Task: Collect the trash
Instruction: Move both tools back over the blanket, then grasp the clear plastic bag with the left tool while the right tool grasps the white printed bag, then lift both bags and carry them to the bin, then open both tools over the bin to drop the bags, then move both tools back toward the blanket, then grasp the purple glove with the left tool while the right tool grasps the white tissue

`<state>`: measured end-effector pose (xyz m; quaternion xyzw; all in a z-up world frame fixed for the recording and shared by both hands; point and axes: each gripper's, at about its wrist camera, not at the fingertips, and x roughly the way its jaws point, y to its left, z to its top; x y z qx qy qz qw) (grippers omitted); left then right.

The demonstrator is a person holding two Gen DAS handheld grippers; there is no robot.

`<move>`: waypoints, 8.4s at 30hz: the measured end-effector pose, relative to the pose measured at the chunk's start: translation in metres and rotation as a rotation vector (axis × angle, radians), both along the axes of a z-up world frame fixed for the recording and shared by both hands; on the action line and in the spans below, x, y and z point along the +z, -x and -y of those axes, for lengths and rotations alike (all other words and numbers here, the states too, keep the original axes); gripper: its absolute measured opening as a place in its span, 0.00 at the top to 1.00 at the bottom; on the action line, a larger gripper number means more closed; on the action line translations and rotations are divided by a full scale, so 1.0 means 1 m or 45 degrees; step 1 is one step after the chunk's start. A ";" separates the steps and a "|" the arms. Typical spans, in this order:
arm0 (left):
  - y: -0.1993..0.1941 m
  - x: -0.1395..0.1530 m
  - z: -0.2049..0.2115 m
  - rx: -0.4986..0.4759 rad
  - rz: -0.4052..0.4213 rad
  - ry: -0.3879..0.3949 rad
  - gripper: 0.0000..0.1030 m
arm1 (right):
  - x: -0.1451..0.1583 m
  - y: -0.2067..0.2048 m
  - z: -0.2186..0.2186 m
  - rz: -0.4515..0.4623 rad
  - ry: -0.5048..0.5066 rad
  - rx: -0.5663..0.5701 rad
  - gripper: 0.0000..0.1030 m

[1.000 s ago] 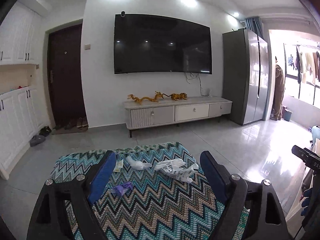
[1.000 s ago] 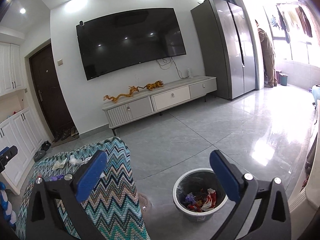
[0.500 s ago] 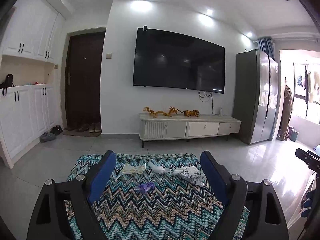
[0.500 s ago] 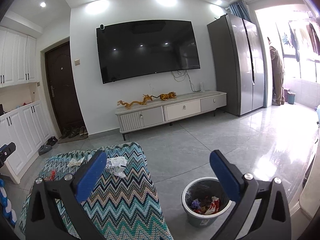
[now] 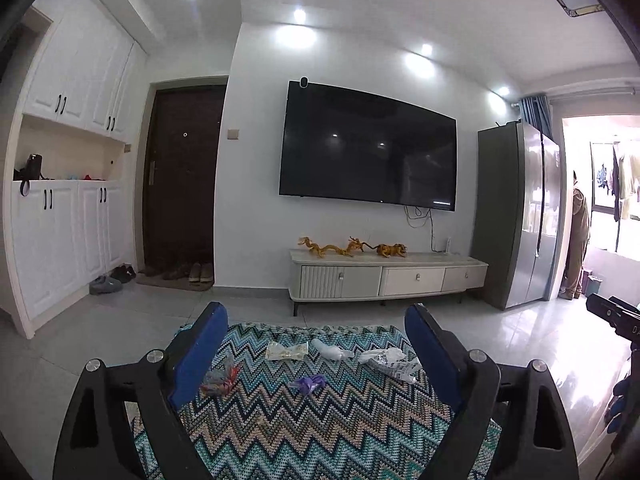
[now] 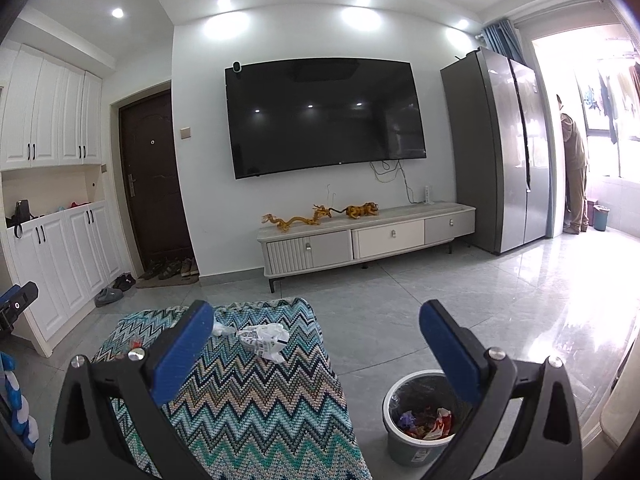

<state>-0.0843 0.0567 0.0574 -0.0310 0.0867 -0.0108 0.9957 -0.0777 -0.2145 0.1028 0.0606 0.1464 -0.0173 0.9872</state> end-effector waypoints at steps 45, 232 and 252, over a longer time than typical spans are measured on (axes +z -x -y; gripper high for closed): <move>-0.105 -0.113 -0.130 0.188 -0.620 -0.056 0.11 | -0.072 -0.122 -0.024 -0.286 0.035 0.257 0.00; -0.074 -0.051 -0.048 -0.086 -0.378 -0.123 0.20 | -0.038 -0.019 0.062 -0.171 -0.072 0.103 0.41; -0.199 -0.132 -0.019 -0.348 -0.708 -0.205 0.20 | -0.111 -0.170 0.015 -0.449 0.018 0.368 0.38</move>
